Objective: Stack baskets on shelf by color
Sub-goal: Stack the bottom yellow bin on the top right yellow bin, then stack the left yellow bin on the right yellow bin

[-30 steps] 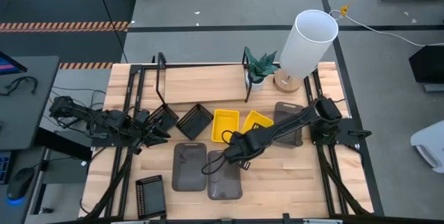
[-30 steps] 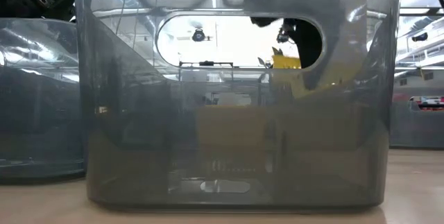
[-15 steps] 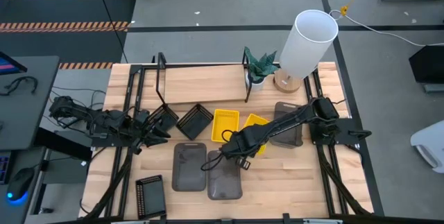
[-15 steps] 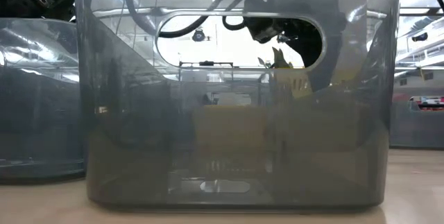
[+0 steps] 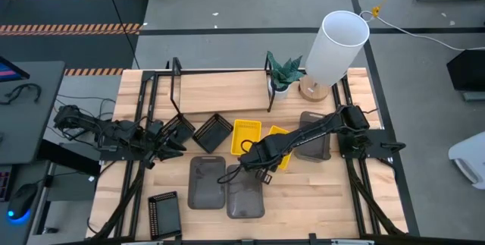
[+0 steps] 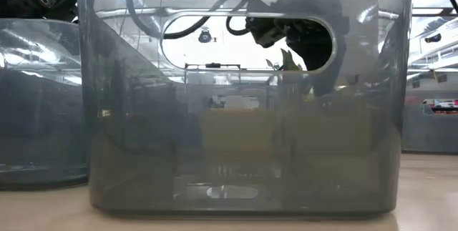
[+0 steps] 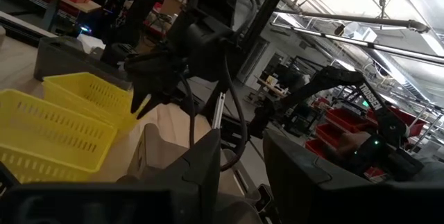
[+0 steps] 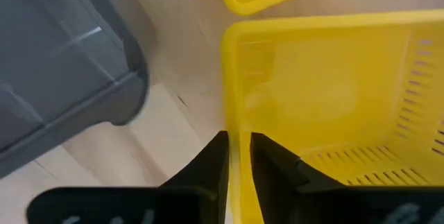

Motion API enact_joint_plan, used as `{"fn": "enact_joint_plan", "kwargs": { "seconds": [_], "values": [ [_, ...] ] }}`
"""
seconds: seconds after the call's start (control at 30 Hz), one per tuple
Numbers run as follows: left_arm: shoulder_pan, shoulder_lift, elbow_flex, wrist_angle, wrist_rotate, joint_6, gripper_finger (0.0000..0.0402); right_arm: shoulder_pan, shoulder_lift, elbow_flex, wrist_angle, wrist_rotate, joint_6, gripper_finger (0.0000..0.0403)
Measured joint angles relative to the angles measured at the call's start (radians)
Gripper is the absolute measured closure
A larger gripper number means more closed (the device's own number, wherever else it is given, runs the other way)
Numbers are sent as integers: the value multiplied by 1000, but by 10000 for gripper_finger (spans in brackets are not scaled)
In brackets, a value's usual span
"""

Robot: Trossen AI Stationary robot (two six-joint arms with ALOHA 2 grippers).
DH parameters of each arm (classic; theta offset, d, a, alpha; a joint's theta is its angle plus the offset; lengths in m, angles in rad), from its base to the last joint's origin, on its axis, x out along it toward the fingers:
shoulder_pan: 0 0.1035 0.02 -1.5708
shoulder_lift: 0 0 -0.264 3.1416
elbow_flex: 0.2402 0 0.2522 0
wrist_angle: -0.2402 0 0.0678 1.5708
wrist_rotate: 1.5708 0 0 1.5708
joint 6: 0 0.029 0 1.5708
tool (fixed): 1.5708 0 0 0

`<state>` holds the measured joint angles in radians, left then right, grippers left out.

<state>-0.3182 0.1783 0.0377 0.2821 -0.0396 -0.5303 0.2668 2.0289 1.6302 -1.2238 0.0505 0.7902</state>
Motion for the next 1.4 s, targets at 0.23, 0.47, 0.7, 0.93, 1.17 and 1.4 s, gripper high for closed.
{"fn": "enact_joint_plan", "kwargs": {
  "seconds": [0.23,0.47,0.7,0.93,1.17,1.4],
  "values": [
    [0,0,0,0,0,0,285,0,0,0,30,5,-8,313],
    [0,0,0,0,0,0,285,0,0,0,39,1,-5,289],
    [0,-1,0,0,0,0,285,-18,0,29,5,-28,-36,287],
    [0,-1,0,0,0,0,285,-59,-2,138,-36,3,-119,288],
    [0,-1,0,0,0,0,285,-123,-2,168,-24,18,-195,288],
    [0,-1,0,0,0,0,285,-196,-2,168,3,45,-282,288]
  ]
}}
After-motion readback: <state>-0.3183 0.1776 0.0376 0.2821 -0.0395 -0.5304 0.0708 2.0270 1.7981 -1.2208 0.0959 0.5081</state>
